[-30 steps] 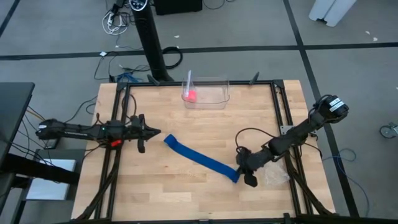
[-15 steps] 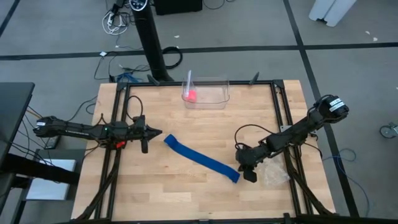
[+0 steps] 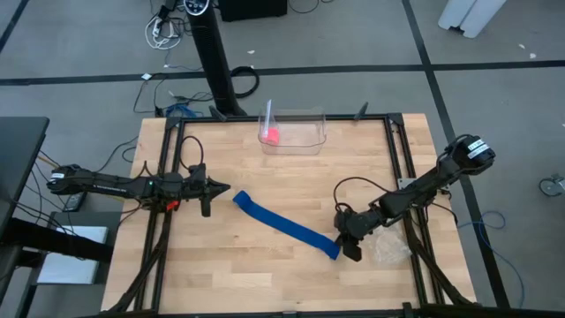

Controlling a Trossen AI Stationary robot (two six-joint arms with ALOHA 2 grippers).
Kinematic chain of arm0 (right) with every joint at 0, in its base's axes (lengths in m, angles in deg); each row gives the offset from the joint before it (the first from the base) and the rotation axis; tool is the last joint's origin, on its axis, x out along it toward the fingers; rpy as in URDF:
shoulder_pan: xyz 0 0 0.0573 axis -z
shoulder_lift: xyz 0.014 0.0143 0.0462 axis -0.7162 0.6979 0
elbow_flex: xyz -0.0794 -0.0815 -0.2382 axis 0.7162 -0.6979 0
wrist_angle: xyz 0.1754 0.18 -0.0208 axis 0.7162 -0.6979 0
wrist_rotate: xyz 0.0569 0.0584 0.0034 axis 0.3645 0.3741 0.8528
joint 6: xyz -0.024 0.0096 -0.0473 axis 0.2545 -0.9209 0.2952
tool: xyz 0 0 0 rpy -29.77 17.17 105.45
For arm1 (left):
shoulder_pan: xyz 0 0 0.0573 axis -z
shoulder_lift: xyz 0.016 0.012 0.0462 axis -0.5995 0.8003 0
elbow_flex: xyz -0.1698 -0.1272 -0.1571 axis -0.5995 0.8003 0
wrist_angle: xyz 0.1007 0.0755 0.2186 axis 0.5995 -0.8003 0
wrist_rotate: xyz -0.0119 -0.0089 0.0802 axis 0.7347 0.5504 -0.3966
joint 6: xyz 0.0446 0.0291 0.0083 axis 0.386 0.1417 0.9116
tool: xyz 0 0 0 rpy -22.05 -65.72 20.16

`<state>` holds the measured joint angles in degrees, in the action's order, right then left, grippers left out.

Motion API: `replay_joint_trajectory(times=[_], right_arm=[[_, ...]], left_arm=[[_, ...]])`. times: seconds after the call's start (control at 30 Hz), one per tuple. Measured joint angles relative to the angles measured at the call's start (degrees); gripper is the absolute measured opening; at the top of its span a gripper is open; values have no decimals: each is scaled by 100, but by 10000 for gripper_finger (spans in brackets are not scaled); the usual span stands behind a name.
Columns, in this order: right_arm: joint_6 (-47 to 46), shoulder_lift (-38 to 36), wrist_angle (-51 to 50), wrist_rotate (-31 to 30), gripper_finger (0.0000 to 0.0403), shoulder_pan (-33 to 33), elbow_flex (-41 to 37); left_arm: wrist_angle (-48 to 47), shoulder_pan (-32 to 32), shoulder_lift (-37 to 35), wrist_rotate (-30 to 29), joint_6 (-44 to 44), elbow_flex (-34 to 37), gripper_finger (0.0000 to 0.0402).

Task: Roll bandage
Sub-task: Roll the blue bandage

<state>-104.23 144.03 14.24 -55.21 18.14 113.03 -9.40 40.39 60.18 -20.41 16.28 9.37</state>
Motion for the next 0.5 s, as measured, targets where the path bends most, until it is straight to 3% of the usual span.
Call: replay_joint_trajectory(times=[0.23, 0.5], right_arm=[[-469, 0, 19, 306, 106, 178, 0], [-481, 0, -210, 402, 106, 193, -2]], left_arm=[[-4, 0, 0, 2, -24, 2, 10], [-13, 0, 0, 9, -19, 0, 10]])
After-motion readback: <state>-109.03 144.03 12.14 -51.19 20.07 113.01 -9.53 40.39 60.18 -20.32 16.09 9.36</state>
